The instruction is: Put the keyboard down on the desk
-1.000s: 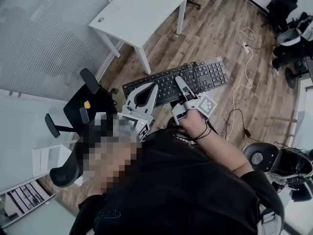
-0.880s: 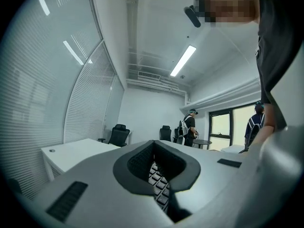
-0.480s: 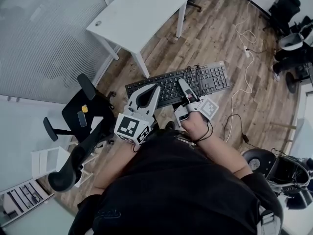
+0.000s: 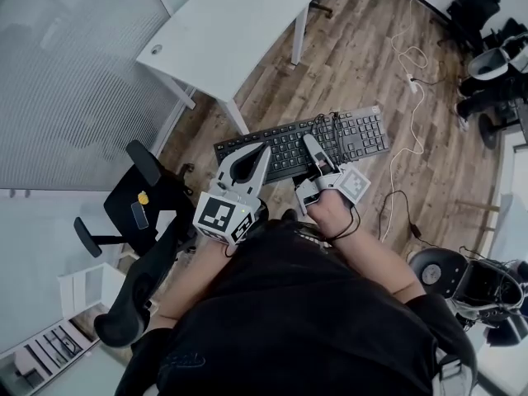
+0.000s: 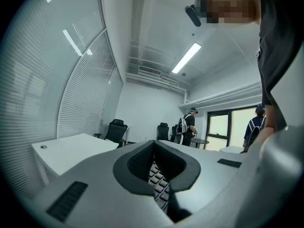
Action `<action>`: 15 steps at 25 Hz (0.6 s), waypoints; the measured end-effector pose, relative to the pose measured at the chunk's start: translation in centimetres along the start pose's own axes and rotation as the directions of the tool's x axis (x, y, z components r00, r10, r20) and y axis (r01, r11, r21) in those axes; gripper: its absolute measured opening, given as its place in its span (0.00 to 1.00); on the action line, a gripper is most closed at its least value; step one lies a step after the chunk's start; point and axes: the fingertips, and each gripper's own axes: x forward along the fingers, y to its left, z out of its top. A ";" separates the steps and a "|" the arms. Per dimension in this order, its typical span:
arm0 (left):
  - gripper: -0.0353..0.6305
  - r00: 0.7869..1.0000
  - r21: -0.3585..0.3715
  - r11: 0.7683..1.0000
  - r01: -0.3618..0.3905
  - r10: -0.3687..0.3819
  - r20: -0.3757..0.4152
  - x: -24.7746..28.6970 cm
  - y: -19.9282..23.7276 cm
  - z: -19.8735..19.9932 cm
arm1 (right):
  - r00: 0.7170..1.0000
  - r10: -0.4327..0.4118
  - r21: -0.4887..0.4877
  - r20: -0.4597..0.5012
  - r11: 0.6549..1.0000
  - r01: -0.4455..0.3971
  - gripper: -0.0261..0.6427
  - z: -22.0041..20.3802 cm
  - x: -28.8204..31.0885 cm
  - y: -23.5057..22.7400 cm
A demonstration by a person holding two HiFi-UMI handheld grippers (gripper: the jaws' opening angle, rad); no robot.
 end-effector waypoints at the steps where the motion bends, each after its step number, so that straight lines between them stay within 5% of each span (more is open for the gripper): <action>1: 0.08 1.000 -0.002 1.000 0.003 -0.003 0.000 0.2 0.7 0.1 | 1.000 -0.001 -0.001 0.003 1.000 0.001 0.18 0.0 0.6 -0.1; 15: 0.08 0.996 0.024 0.996 0.091 -0.091 0.012 2.9 13.7 5.4 | 0.999 0.025 -0.019 0.048 1.000 -0.024 0.18 -2.2 14.6 2.0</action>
